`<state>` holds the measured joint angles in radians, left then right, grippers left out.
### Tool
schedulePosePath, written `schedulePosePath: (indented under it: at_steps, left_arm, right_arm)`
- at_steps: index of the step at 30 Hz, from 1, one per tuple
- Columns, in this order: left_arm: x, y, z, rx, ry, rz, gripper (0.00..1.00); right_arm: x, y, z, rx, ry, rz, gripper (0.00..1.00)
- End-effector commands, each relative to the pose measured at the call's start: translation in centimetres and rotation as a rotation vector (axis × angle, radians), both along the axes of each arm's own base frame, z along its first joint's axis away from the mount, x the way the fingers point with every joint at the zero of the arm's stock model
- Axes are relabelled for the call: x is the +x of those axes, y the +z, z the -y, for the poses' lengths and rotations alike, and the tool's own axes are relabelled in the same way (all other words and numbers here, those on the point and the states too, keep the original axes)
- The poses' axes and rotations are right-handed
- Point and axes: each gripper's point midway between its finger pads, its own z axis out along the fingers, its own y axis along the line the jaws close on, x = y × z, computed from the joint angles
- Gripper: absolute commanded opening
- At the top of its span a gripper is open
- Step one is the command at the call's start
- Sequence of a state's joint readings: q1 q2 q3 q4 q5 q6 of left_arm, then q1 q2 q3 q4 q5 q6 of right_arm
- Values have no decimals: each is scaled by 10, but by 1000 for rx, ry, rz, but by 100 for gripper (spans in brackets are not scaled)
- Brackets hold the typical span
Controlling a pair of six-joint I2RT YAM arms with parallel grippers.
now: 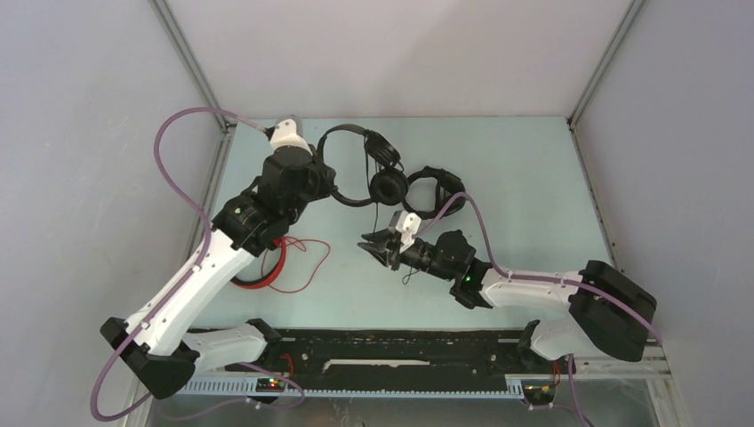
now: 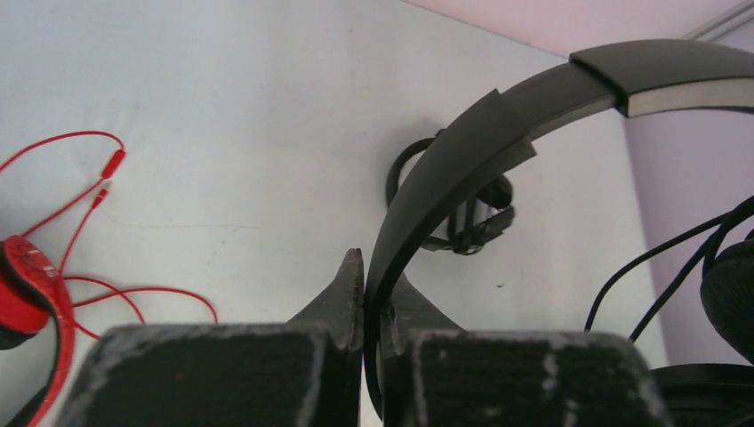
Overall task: Wrap the headphones
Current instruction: Wrap the headphones cable around the headphones.
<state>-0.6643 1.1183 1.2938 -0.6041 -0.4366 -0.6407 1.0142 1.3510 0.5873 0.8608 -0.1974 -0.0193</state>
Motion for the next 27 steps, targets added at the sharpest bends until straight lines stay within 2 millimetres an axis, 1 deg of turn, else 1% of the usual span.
schedulePosePath:
  at_steps: [1, 5, 9, 11, 14, 16, 23, 25, 27]
  left_arm:
    - [-10, 62, 8, -199, -28, 93, 0]
    - [-15, 72, 12, -236, -54, 108, 0]
    - [-16, 78, 12, -245, -61, 112, 0]
    - [-19, 83, 13, -259, -72, 119, 0]
    - [-22, 90, 14, -270, -92, 130, 0]
    - [-24, 94, 13, -275, -99, 138, 0]
    - [-33, 108, 19, -296, -161, 154, 0]
    - [-33, 109, 22, -269, -193, 172, 0]
    - [-30, 106, 22, -262, -196, 157, 0]
  right_arm:
    - [4, 7, 0, 53, -29, 138, 25]
    - [5, -16, 1, 32, -32, 128, 28]
    - [7, -38, 3, -7, -47, 116, 31]
    - [9, -47, 5, -26, -53, 112, 33]
    - [13, -59, 11, -48, -72, 88, 33]
    - [13, -63, 15, -44, -66, 70, 29]
    - [19, -81, 32, -51, -79, 29, 1]
    - [27, -88, 36, -65, -102, 15, 0]
    - [31, -90, 38, -55, -102, -4, 0]
